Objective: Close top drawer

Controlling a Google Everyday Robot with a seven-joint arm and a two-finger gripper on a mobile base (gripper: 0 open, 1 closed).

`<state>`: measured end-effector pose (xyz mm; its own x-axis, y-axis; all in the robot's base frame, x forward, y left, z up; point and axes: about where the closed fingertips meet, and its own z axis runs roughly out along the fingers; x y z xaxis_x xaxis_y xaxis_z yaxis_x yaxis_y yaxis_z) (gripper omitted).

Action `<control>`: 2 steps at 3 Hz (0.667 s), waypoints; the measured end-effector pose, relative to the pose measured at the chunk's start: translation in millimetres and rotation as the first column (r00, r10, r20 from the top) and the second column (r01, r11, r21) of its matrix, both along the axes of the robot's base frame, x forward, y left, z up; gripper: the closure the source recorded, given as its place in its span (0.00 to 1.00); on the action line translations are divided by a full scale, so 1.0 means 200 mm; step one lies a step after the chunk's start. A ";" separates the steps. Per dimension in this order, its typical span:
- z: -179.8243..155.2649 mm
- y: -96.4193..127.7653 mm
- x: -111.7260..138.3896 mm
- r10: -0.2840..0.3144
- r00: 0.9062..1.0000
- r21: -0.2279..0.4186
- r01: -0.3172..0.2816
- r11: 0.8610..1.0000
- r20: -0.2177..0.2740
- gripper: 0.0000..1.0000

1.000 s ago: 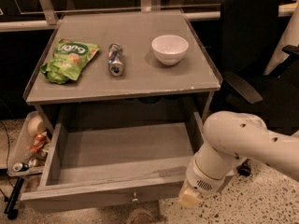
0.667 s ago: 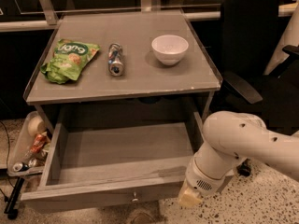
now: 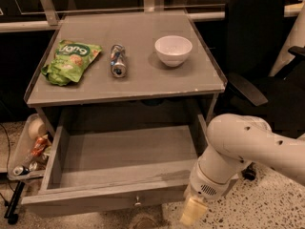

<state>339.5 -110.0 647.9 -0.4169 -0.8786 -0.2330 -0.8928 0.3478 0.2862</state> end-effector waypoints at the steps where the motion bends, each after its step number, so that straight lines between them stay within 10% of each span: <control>1: 0.00 0.00 0.00 0.000 1.000 0.000 0.000 1.000 0.000 0.00; 2: 0.00 0.00 0.00 0.000 1.000 0.000 0.000 1.000 0.000 0.00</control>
Offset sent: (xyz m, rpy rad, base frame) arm 0.0000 0.0000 0.0000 0.0000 0.0000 0.0000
